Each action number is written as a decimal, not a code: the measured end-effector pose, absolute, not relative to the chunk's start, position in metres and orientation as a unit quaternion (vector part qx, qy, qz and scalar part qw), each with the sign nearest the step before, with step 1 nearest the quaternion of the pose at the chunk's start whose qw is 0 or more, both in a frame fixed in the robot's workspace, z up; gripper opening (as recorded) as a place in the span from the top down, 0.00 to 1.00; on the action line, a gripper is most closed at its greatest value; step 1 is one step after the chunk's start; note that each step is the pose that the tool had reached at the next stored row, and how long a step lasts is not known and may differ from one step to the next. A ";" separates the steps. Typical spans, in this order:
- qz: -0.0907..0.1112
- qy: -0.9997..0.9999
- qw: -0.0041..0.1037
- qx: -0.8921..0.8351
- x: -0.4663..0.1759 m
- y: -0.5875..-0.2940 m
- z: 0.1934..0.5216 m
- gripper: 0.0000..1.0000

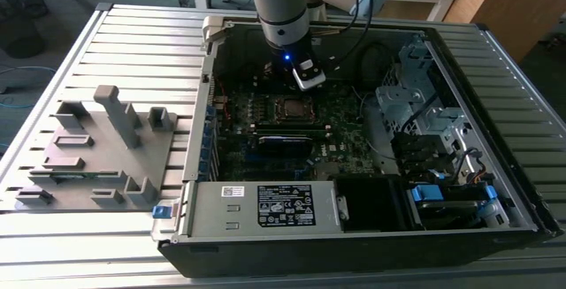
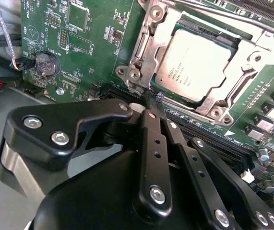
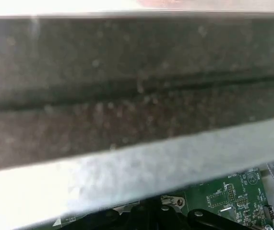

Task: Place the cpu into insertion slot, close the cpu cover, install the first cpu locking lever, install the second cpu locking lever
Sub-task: 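Install the first cpu locking lever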

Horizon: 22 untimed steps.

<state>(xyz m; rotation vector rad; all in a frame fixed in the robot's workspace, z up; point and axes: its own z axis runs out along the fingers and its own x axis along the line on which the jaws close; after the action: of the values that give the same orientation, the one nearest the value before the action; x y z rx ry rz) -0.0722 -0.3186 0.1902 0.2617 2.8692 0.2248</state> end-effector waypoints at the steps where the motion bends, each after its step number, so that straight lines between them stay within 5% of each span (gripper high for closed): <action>1: 0.077 0.985 0.126 0.090 -0.072 -0.319 0.190 0.90; 22: 0.076 0.985 0.125 0.090 -0.072 -0.318 0.211 0.90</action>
<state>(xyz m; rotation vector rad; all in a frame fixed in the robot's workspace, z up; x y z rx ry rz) -0.0721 -0.3177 0.2111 0.2615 2.8702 0.2210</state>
